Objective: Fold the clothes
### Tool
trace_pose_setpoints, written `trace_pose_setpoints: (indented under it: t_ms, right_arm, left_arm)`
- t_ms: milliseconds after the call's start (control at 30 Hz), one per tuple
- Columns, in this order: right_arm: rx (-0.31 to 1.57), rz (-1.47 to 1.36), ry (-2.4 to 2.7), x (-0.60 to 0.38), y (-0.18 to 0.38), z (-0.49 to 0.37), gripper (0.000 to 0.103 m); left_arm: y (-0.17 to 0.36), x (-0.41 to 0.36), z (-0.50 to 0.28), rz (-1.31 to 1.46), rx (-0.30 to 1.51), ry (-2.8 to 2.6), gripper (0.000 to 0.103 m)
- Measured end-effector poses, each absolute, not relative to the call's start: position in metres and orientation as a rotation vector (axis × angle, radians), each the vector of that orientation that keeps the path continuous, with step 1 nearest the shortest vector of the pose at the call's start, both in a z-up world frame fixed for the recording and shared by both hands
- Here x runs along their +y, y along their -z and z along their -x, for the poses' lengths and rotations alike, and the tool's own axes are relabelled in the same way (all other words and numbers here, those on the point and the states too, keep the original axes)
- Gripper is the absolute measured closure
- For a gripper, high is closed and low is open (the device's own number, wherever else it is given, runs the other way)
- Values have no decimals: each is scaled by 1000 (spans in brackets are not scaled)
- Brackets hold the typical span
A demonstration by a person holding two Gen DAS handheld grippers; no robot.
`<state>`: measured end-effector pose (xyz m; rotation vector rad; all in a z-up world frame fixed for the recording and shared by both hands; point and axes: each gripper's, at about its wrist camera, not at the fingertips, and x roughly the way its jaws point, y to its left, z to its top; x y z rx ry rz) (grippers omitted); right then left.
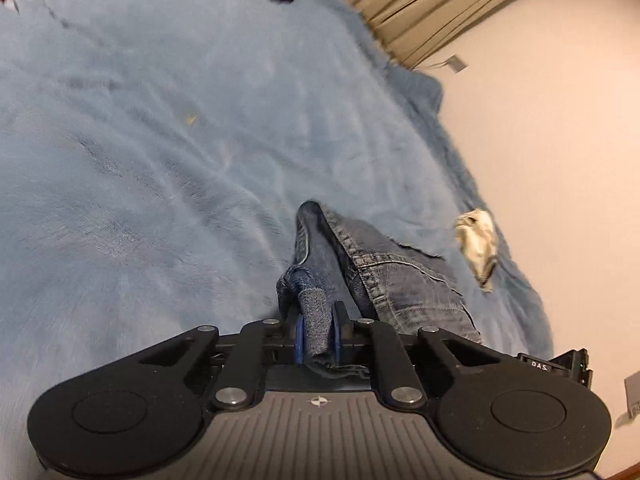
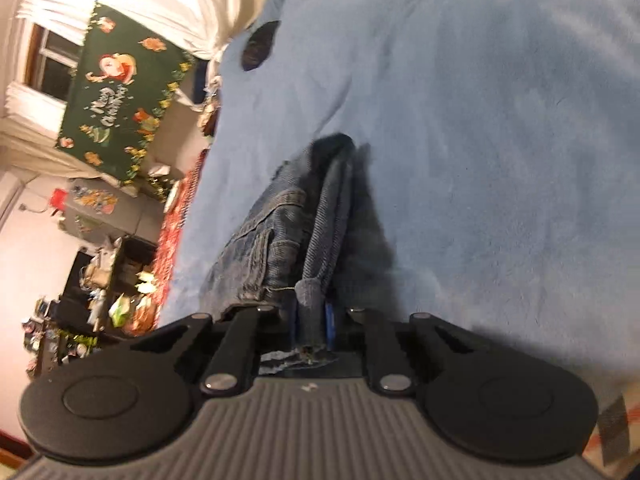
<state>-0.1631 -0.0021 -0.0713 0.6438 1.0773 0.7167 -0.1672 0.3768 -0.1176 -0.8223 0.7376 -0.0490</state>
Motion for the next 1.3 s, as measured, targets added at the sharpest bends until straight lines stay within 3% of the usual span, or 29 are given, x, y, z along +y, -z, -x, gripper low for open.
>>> trace_pose_setpoints:
  t_ms: [200, 333, 433, 633, 867, 1067, 1233, 1300]
  right_arm:
    - [1102, -552, -687, -24, 81, 178, 87]
    - [1057, -413, -632, -36, 62, 184, 82]
    - [1021, -310, -590, -45, 48, 189, 80]
    - [746, -53, -673, 17, 5, 196, 80]
    - [592, 136, -720, 116, 35, 202, 81]
    - [559, 313, -713, 121, 110, 223, 83]
    - [582, 266, -708, 123, 100, 219, 82]
    - [567, 253, -717, 121, 85, 220, 74]
  left_arm:
    - [140, 362, 197, 816, 734, 46, 89]
    - [129, 365, 210, 765, 699, -18, 78]
    - [104, 355, 200, 663, 664, -41, 88]
    - [53, 312, 150, 425, 583, 8, 89]
    - [106, 239, 61, 258, 626, 111, 92]
    - [160, 235, 77, 246, 651, 133, 97]
    - [157, 244, 86, 318, 606, 126, 98]
    - [144, 250, 88, 370, 590, 125, 98]
